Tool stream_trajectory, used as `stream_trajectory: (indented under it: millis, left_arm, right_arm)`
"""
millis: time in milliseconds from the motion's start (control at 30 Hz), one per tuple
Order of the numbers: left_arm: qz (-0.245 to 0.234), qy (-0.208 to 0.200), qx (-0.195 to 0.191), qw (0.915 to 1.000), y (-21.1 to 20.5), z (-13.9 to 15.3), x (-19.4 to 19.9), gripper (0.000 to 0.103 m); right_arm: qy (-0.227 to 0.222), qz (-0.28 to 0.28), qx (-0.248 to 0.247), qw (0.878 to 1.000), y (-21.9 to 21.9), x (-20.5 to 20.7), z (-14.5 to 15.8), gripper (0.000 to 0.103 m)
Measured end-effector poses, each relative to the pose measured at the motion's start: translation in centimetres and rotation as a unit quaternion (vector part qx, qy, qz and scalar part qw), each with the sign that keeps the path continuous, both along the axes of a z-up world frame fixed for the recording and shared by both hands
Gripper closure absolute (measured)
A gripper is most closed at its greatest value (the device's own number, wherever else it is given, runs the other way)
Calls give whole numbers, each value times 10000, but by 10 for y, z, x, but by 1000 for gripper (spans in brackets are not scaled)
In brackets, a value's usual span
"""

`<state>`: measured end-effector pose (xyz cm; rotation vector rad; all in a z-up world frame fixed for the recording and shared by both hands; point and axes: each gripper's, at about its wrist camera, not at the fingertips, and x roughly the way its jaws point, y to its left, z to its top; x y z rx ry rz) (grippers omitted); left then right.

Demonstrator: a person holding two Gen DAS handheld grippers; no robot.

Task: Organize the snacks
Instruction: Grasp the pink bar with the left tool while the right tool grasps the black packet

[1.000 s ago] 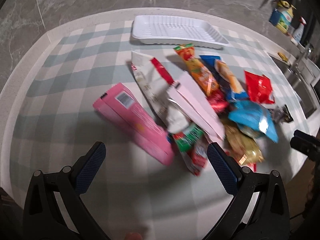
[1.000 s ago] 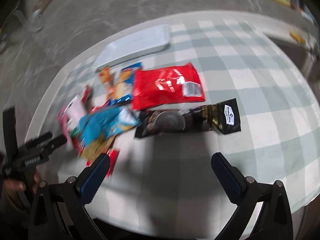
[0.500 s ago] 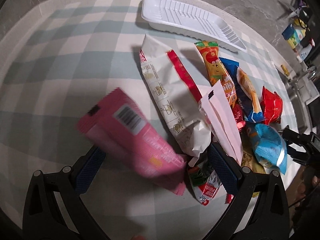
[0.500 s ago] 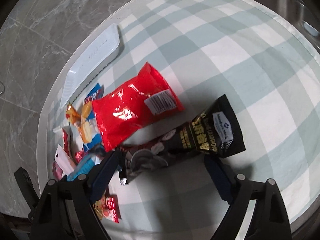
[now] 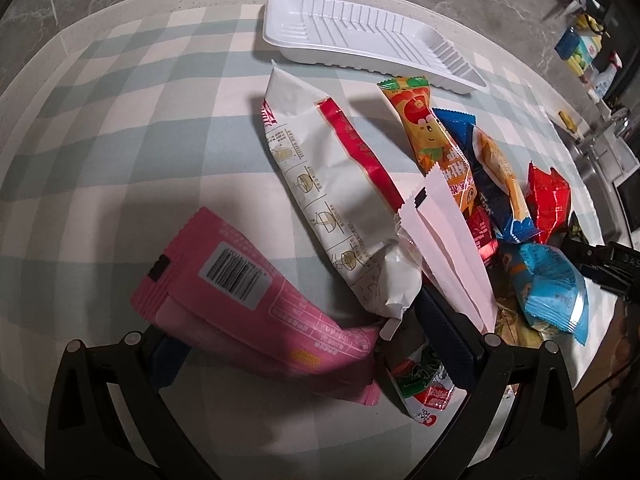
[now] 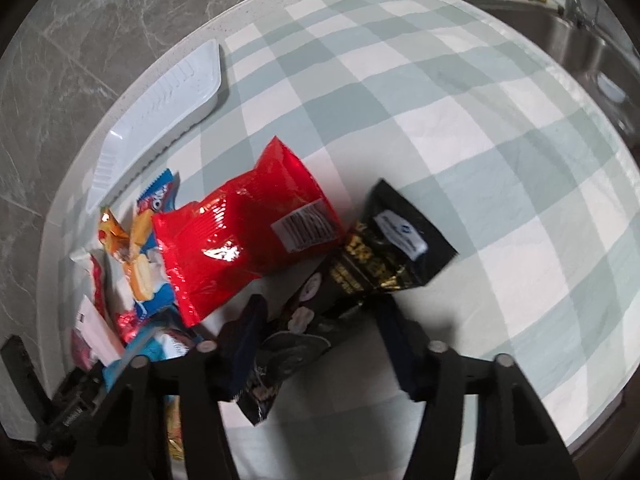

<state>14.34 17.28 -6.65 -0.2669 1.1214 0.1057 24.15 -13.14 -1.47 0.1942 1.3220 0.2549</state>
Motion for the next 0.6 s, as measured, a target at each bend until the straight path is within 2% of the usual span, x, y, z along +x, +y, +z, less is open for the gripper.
stream_trajectory:
  millis: [300, 367, 467, 533, 600]
  left_arm:
    - [-255, 19, 41, 9997, -2, -1, 6, 1]
    - [-325, -7, 31, 9995, -1, 0, 5, 6]
    - [-356, -65, -81, 9993, 5, 3, 4, 23]
    - [-368, -151, -313, 9987, 13, 6, 2, 46]
    - [-327, -151, -519, 9980, 23, 7, 3, 55]
  right_arm:
    - [-204, 423, -177, 9987, 6, -2, 1, 67]
    - [-236, 467, -221, 9984, 7, -1, 1, 68]
    - [-263, 496, -267, 9981, 10, -2, 1, 68]
    - [-284, 561, -335, 9975, 13, -3, 0, 68]
    - [-296, 585, -370, 9972, 14, -3, 0, 68]
